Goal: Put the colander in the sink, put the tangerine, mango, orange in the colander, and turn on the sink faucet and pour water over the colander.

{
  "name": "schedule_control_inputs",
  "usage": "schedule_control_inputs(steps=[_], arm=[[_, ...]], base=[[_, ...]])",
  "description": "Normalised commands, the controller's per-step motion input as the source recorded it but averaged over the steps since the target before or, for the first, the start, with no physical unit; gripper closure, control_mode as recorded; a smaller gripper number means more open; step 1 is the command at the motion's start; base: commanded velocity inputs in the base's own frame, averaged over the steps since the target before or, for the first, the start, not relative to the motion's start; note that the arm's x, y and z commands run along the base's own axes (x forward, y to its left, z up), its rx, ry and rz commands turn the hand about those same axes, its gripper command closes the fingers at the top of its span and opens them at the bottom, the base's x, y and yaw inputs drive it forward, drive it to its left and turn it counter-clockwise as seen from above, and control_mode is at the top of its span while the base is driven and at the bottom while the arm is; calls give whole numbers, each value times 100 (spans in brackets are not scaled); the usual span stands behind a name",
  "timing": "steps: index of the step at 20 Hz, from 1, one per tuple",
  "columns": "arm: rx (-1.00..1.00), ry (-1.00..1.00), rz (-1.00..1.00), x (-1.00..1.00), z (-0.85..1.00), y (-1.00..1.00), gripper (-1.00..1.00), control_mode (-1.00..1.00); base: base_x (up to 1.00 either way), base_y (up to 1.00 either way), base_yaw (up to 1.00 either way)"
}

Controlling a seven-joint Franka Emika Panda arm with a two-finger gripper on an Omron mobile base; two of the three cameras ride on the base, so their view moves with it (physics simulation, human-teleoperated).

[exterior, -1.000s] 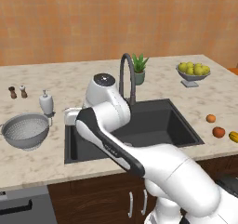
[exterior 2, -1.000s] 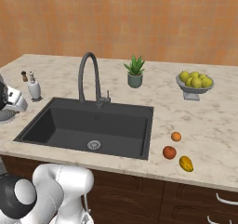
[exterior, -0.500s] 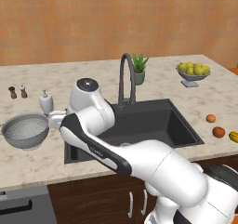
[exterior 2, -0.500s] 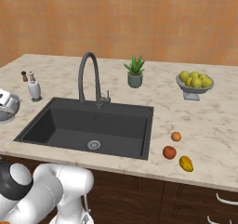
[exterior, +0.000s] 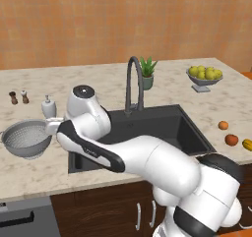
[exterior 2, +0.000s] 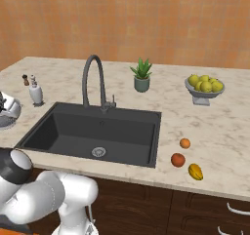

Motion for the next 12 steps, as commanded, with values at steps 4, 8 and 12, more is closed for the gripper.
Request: schedule_control_inputs(steps=[4,8,12], arm=[[0,5,0,33,-18,29,-100,-100],[0,11,0,30,-9,35,-100,-100],[0,11,-1,36,-13,39,-100,-100]], base=[[0,0,0],[0,0,0],[0,0,0]])
